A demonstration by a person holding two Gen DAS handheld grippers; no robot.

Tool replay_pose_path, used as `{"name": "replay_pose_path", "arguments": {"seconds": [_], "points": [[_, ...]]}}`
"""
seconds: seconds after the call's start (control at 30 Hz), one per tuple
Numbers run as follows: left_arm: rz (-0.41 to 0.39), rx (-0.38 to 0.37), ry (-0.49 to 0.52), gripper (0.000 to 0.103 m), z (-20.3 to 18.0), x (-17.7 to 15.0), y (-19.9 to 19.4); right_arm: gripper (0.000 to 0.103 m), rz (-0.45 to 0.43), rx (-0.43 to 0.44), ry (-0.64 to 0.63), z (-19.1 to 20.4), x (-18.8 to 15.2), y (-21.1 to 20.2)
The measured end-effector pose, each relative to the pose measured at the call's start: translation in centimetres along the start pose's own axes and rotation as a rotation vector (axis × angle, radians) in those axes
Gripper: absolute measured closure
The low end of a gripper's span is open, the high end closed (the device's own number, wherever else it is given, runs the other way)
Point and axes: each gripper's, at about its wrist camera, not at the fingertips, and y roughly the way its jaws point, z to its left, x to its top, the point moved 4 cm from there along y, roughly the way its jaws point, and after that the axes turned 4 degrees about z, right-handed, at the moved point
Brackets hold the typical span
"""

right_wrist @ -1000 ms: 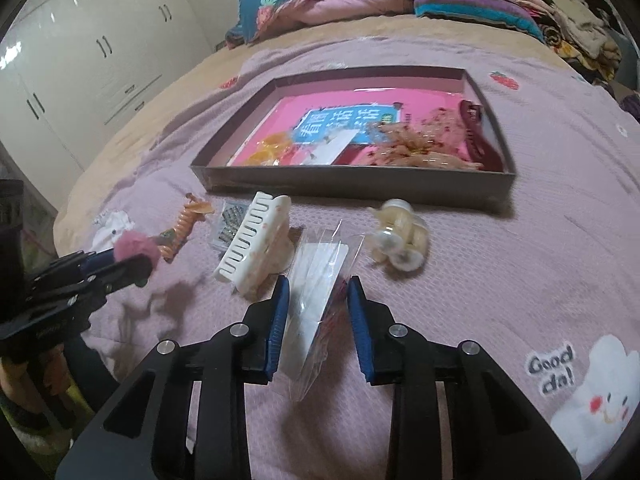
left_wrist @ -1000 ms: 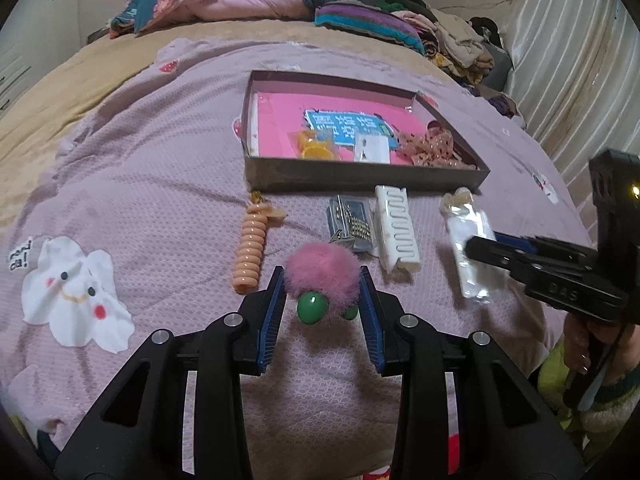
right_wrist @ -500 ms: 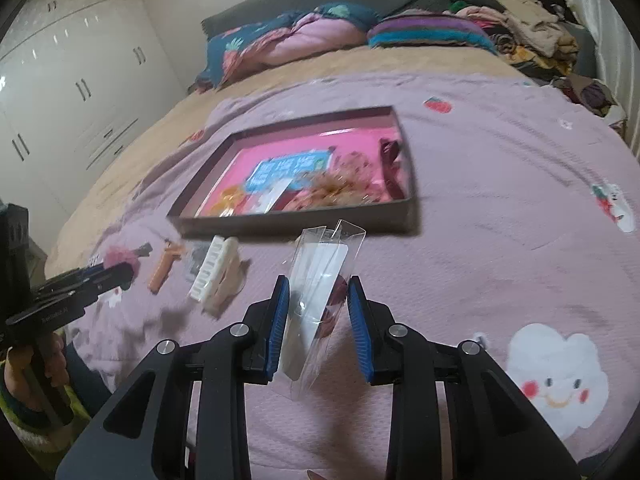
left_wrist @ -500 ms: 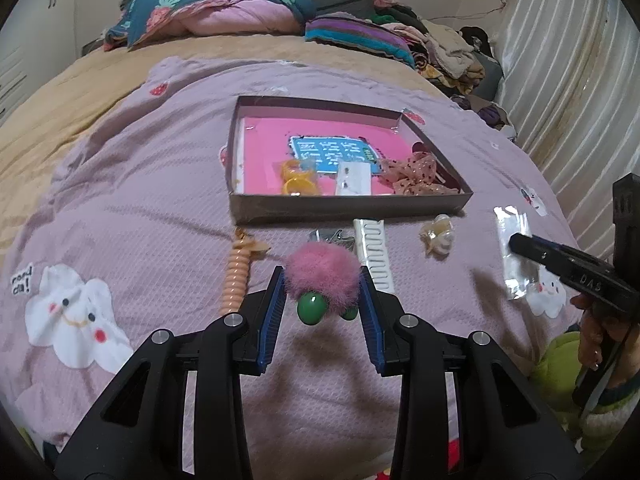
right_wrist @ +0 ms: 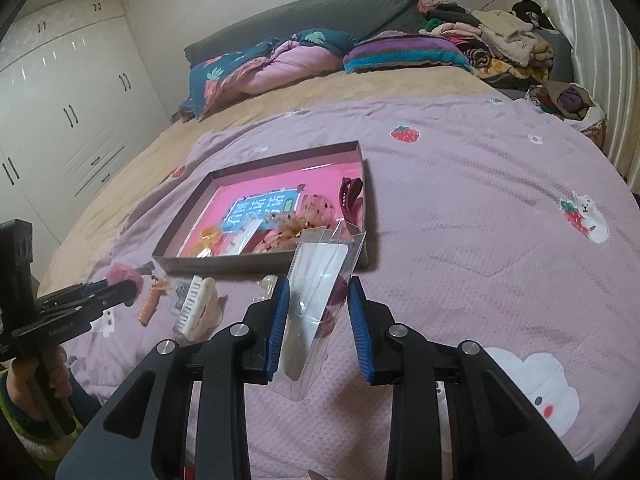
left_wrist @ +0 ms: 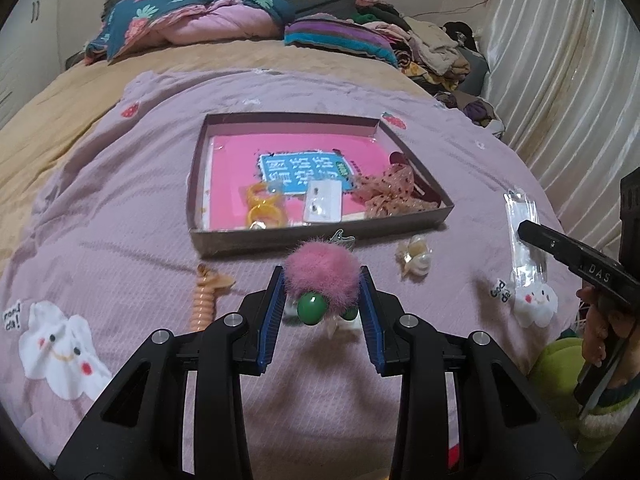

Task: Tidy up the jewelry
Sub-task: 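Carry both items over the tray and open both grippers to drop them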

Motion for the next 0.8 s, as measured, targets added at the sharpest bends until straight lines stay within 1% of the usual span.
{"name": "replay_pose_path", "arguments": {"seconds": [0.47,0.8], "points": [[-0.040,-0.012,0.019,0.076,-0.8,4.1,0.2,0.074,-0.028,0.016,-0.004,0.3,2.7,-0.1],[-0.064,-0.002,0.002,0.076,0.5,7.3,0.8,0.074,-0.060,0.027,-0.029,1.8,5.8,0.3]]}}
